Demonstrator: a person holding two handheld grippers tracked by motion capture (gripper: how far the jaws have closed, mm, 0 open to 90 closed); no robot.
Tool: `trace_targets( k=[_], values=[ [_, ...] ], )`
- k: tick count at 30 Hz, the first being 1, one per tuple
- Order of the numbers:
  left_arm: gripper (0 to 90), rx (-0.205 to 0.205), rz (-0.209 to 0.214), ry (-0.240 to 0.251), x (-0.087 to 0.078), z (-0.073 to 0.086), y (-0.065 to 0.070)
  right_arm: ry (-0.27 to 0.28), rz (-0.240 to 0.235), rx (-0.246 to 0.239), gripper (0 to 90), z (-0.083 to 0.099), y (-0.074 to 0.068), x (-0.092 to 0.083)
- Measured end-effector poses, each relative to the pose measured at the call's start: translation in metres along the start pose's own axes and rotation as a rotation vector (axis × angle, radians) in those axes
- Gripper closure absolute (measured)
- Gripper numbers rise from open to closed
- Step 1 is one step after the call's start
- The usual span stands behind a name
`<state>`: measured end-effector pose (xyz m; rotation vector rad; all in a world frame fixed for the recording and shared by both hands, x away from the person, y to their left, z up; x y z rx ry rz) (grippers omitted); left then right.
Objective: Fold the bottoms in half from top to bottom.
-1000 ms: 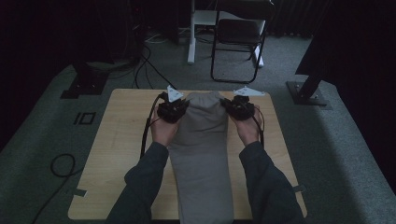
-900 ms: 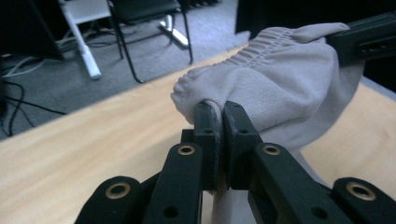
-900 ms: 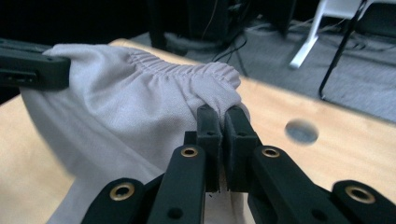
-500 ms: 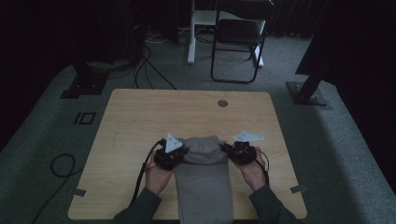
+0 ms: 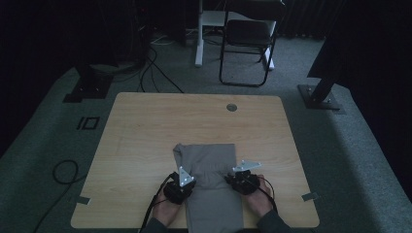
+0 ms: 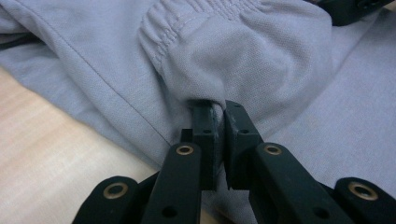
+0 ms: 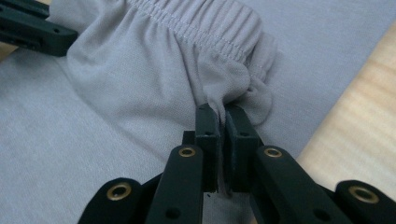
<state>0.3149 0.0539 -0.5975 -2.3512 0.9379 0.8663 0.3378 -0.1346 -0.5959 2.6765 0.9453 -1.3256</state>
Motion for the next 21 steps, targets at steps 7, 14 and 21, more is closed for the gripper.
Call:
trace_targets(
  k=[7,14,21],
  values=[
    [84.9,-0.058,-0.006,0.021,0.022,-0.012,-0.035,0.030,0.019,0.003,85.7,-0.025,0.015,0.018],
    [84.8,-0.064,-0.057,0.006,0.044,-0.027,-0.066,0.052,0.057,0.019,85.7,-0.056,0.031,0.040],
    [84.8,-0.087,-0.128,-0.026,0.071,-0.047,-0.099,0.075,0.117,0.063,85.7,-0.093,0.050,0.065]
  ],
)
Point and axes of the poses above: each handheld gripper's, and its own axes: x roughly forward along the jaws, z roughly out of its underside, y roughly to its right, the point moved 7 cm from there along x, roughly forward along the jaws, and after that the axes turned 13 degrees about x, right-handed, at the moved point
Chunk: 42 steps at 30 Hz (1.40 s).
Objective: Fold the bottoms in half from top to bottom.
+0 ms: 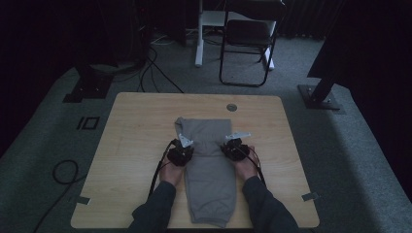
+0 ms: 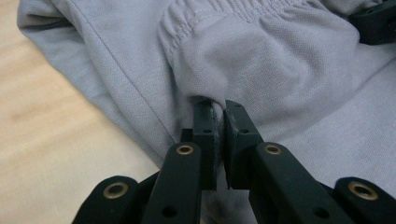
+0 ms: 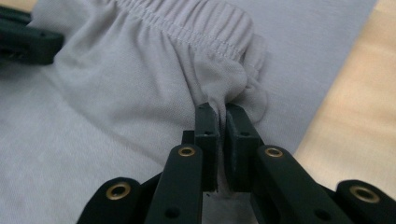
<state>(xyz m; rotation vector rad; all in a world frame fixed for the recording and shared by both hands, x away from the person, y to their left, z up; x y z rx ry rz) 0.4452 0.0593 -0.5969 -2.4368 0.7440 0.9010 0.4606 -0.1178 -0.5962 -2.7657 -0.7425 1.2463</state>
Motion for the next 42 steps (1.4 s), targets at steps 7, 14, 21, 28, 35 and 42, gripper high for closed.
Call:
trace_targets(
  k=[7,14,21,28,35,42],
  values=[
    [84.9,-0.029,-0.015,-0.039,0.008,-0.009,-0.008,-0.050,0.043,-0.010,85.8,-0.020,0.001,0.015],
    [86.3,-0.051,0.008,0.049,-0.022,-0.037,-0.027,0.008,0.022,-0.028,86.1,-0.048,0.001,-0.017],
    [86.2,0.014,-0.006,0.195,-0.082,-0.091,-0.033,0.173,0.011,-0.063,86.2,-0.095,-0.006,-0.080],
    [86.1,0.047,0.023,0.248,-0.116,-0.094,-0.020,0.224,-0.036,-0.097,86.0,-0.091,-0.016,-0.119],
    [85.8,0.034,0.097,0.200,-0.110,-0.046,0.013,0.153,-0.064,-0.126,85.9,-0.036,-0.021,-0.115],
    [83.8,0.014,0.216,0.042,-0.082,0.039,0.061,-0.001,-0.096,-0.121,85.7,0.059,-0.025,-0.088]
  ],
)
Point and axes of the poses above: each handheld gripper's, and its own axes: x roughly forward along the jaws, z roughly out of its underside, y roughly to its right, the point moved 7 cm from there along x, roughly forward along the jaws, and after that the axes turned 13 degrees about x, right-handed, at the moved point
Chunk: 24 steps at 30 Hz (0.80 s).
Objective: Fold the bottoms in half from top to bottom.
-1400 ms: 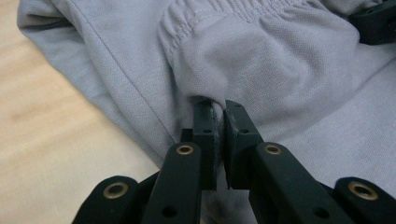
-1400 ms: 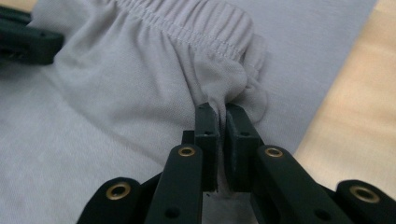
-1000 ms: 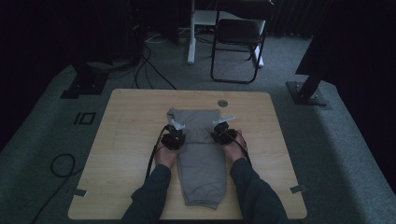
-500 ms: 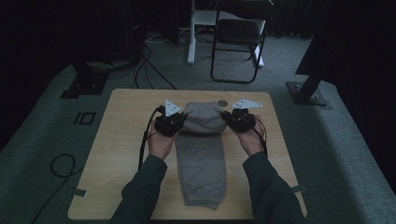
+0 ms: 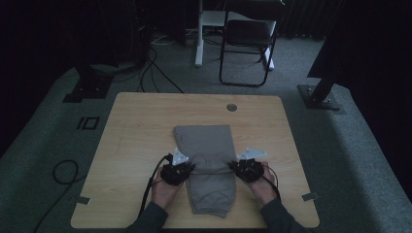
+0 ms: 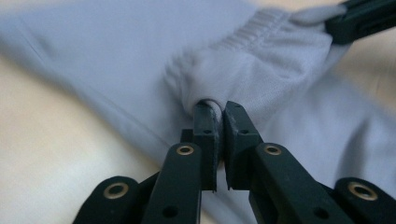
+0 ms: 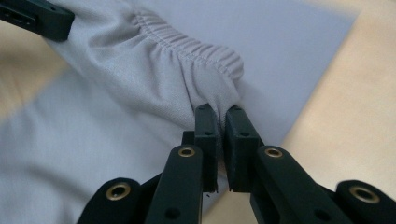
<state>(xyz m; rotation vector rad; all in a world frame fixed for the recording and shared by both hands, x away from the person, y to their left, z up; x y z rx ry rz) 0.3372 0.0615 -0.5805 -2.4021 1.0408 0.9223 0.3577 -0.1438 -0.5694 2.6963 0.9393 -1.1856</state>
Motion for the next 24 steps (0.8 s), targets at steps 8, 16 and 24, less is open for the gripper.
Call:
trace_targets(
  k=[8,16,24],
  values=[
    [65.7,0.008,0.037,0.034,-0.011,0.001,-0.005,-0.027,-0.050,0.039,65.7,0.016,0.001,0.001],
    [75.6,-0.040,-0.064,0.032,-0.002,-0.022,-0.041,0.039,-0.021,0.103,77.3,-0.017,0.020,0.001],
    [77.5,0.002,-0.116,-0.075,0.044,-0.019,-0.043,-0.035,0.050,0.085,84.8,-0.014,0.028,0.044]
  ],
)
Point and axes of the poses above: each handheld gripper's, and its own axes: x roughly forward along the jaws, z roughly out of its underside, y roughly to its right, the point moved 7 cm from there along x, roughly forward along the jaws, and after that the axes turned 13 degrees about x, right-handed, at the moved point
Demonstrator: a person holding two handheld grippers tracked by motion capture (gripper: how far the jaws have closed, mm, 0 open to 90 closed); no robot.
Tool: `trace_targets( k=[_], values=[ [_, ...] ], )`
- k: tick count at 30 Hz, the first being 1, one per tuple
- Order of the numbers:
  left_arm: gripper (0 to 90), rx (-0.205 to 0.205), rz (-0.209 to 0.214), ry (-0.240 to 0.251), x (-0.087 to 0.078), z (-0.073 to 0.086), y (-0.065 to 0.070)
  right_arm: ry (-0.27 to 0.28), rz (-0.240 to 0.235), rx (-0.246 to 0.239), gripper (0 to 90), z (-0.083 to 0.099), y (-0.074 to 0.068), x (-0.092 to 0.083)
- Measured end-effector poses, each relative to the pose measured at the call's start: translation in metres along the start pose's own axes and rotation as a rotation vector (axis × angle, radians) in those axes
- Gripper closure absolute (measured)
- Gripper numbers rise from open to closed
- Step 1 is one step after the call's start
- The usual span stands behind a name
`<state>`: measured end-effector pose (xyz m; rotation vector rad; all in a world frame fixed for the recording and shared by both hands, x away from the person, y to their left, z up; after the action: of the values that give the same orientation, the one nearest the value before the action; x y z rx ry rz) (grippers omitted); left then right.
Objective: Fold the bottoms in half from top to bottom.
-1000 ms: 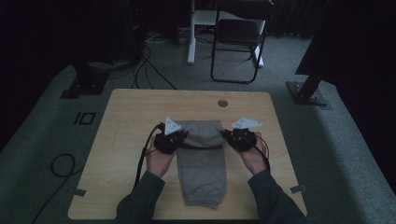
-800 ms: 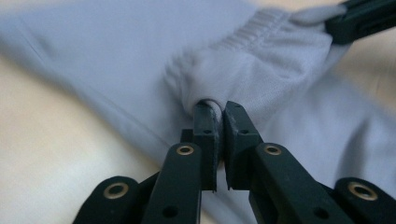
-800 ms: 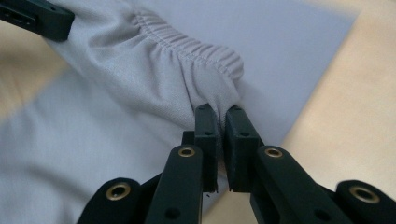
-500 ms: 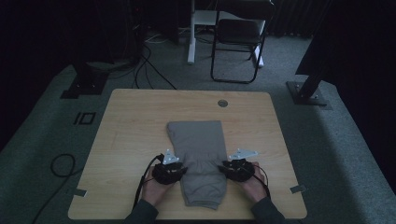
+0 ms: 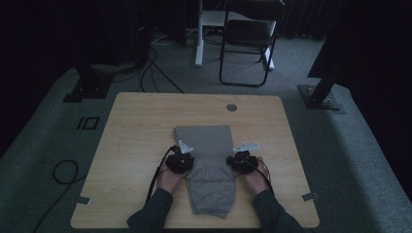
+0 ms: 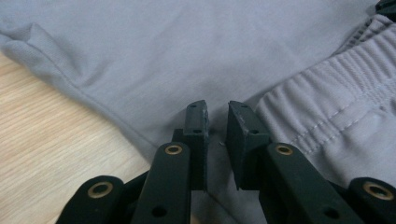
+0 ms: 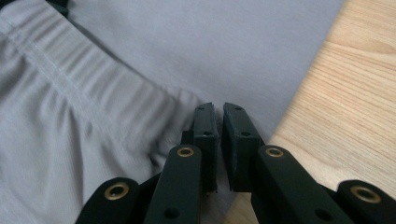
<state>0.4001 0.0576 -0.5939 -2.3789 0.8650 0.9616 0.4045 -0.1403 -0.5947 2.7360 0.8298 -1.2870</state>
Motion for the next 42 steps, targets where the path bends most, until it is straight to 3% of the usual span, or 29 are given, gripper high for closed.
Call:
trace_targets(
  k=[4,7,9,17,21,26,29,32,36,42],
  values=[
    [76.1,0.005,0.036,0.023,-0.006,0.001,0.006,-0.002,-0.041,-0.019,82.4,0.004,-0.006,-0.001],
    [75.8,-0.003,0.076,0.063,-0.014,0.003,0.014,0.001,-0.104,0.034,80.7,0.008,-0.006,-0.006],
    [75.8,0.007,0.101,0.090,-0.020,0.005,0.022,0.005,-0.129,0.040,80.0,0.013,-0.008,-0.010],
    [73.4,0.066,0.195,0.148,-0.040,0.016,0.048,0.029,-0.222,-0.001,72.6,0.027,-0.024,-0.033],
    [72.7,0.070,0.226,0.139,-0.043,0.027,0.056,0.089,-0.191,-0.027,70.7,0.020,-0.025,-0.046],
    [70.3,0.122,0.248,0.112,-0.046,0.035,0.066,0.152,-0.151,0.035,68.1,0.002,-0.017,-0.049],
    [68.7,0.137,0.259,0.110,-0.047,0.038,0.068,0.144,-0.135,0.026,66.9,-0.001,-0.016,-0.045],
    [67.1,0.120,0.271,0.123,-0.050,0.038,0.065,0.092,-0.124,0.005,66.6,0.005,-0.021,-0.033],
    [63.9,0.090,0.249,0.138,-0.051,0.036,0.058,0.030,-0.145,-0.040,66.1,0.023,-0.034,-0.030],
    [62.4,0.088,0.205,0.140,-0.050,0.034,0.052,-0.058,-0.173,-0.100,65.9,0.054,-0.050,-0.036]
  ],
)
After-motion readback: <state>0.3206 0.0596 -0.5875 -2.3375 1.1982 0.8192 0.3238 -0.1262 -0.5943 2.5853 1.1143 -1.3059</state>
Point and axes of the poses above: each handheld gripper's, and its own axes: x roughly forward along the jaws, z roughly out of its underside, y roughly to its right, the point moved 7 cm from there along x, roughly forward along the jaws, and after that the axes turned 13 degrees about x, right-handed, at the moved point
